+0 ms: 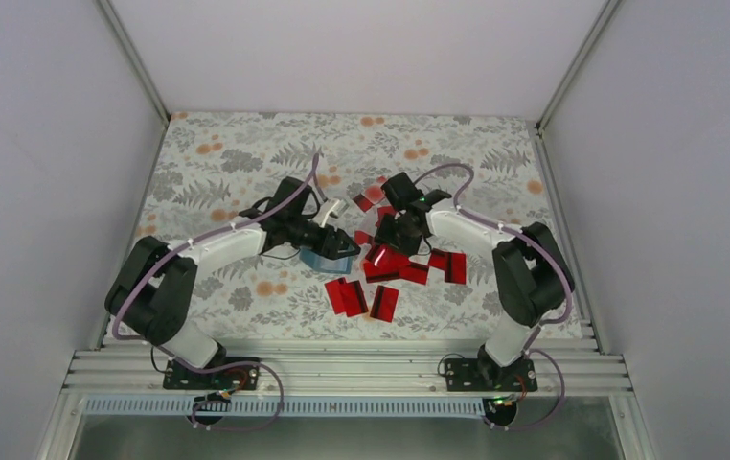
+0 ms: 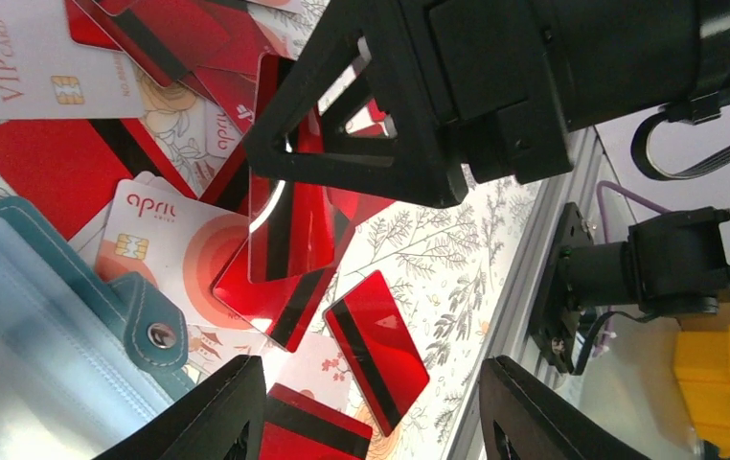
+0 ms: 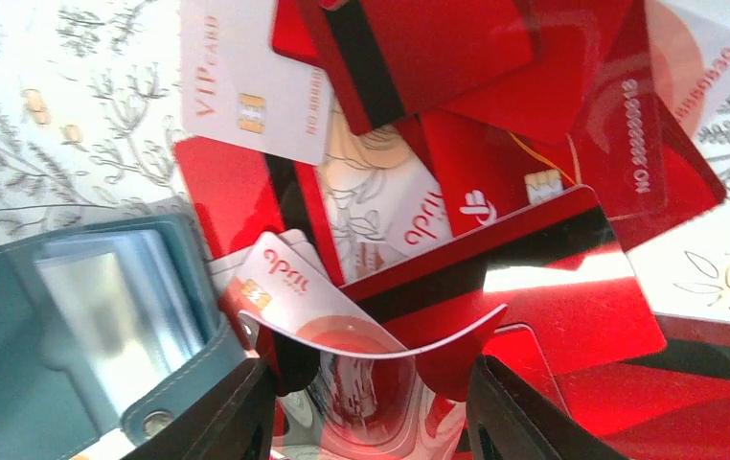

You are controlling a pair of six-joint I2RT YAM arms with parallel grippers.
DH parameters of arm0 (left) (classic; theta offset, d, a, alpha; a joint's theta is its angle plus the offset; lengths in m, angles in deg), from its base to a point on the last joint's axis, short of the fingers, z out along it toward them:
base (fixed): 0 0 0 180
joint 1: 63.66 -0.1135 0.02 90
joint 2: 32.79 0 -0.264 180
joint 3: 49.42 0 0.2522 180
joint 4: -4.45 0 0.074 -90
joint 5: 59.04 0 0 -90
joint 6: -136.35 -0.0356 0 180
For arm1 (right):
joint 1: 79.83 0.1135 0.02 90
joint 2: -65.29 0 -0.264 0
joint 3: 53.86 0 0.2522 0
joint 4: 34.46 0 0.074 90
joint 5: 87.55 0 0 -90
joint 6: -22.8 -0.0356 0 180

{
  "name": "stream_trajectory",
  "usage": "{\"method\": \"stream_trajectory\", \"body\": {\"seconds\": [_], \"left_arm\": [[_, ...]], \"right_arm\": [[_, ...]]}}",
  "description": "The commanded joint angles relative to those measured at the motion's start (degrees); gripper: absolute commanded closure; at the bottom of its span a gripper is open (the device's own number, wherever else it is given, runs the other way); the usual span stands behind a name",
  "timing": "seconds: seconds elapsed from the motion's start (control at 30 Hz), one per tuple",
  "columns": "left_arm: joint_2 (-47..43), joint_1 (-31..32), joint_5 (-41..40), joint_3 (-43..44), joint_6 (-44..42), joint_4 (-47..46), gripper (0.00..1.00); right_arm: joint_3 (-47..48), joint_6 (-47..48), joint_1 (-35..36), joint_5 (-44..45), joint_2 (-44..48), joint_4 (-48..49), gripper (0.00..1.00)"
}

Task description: Put the credit cards into the card holder

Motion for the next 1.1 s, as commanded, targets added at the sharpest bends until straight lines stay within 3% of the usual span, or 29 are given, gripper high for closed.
{"method": "stream_trajectory", "body": {"seconds": [0.0, 0.3, 0.67, 0.8, 1.07], "left_arm": [[2.2, -1.2, 5.0, 2.3, -3.0, -1.6, 0.43], [4.7, -4.8, 9.4, 3.9, -6.2, -1.8, 0.39], [8.1, -5.4, 14.7, 5.3, -4.4, -4.8, 0.41], [9.3, -6.1, 16.6, 5.5, -3.6, -6.2, 0.48], [10.6, -6.6, 18.4, 6.1, -2.3, -7.6, 0.78]], "right_arm": [[-0.3, 4.1, 0.2, -0.4, 3.0, 3.8, 0.52], [-0.5, 9.1, 0.2, -5.6, 8.1, 8.9, 0.51], [0.6, 11.5, 0.2, -10.5, 9.4, 10.8, 0.52], [1.1, 12.0, 0.2, -12.3, 9.4, 11.3, 0.51], [2.1, 13.5, 0.2, -14.5, 9.7, 11.7, 0.5]]}}
